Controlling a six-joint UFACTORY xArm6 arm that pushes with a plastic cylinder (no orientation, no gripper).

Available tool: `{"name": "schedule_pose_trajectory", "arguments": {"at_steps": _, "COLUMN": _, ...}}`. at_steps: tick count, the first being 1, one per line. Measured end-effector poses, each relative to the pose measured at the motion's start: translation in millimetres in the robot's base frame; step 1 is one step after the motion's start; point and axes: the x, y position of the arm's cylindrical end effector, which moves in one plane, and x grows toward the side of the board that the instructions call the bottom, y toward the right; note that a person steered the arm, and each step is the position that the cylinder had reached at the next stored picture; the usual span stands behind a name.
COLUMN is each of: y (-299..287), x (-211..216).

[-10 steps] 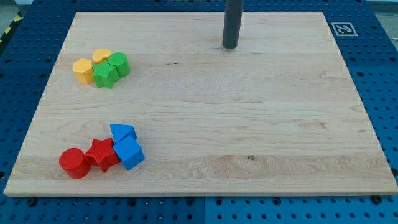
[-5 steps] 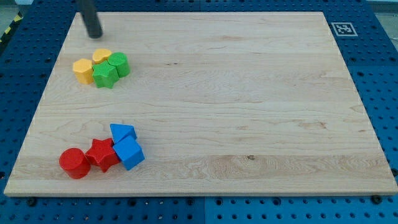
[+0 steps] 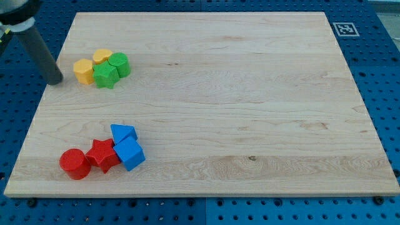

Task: Separate the green blocks from the yellow blocks

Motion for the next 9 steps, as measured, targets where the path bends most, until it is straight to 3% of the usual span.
{"name": "schedule_pose_trajectory", "arguments": {"at_steps": 5, "y": 84.8, "x": -2.6}}
{"name": "schedule_pose_trajectory", "arguments": {"at_steps": 8, "y": 130.9, "x": -82.0}}
{"name": "schedule_pose_trajectory", "arguments": {"at_steps": 9, "y": 167.1, "x": -76.6}}
